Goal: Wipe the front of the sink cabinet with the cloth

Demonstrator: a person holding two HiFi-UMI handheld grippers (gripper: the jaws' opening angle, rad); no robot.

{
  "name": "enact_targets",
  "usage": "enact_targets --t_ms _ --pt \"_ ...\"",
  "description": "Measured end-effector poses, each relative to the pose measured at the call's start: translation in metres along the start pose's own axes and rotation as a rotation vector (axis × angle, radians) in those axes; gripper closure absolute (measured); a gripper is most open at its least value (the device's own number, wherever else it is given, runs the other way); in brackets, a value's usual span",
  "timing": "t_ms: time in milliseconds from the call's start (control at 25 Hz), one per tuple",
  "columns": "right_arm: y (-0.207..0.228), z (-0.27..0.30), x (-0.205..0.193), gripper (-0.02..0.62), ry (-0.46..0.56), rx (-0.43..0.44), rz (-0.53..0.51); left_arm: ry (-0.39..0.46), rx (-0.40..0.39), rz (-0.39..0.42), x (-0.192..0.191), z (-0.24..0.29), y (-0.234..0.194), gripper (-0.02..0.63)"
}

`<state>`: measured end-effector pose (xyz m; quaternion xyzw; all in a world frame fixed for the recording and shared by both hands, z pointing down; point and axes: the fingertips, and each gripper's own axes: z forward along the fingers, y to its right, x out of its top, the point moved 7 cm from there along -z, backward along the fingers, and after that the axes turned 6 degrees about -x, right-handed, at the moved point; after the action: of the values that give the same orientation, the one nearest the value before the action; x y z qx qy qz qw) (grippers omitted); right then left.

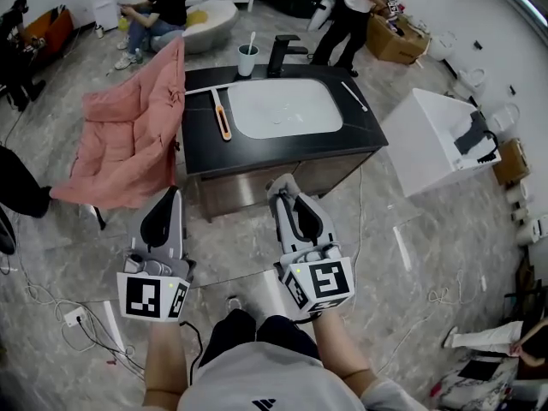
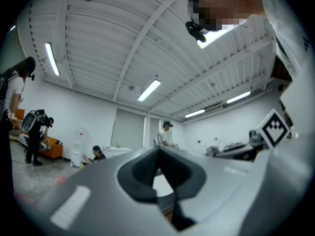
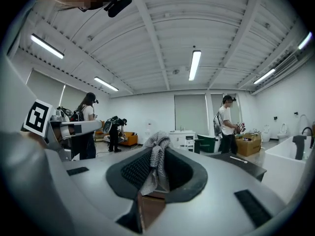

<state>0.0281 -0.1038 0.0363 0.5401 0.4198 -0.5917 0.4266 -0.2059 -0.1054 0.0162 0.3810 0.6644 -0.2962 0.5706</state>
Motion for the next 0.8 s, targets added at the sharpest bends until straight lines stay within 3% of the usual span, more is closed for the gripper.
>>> enact_targets --t_ms 200,800 --pt "-0.008 0.02 -0.036 0.529 -0.088 0.022 0.018 -0.025 -0.001 -0.022 -0.021 0.004 -0.008 0.6" --pt "-0.062 0.098 -0.153 0.534 -0.288 0.221 0.015 -0.094 0.038 -0.053 -0.097 -0.003 -0.023 0.6"
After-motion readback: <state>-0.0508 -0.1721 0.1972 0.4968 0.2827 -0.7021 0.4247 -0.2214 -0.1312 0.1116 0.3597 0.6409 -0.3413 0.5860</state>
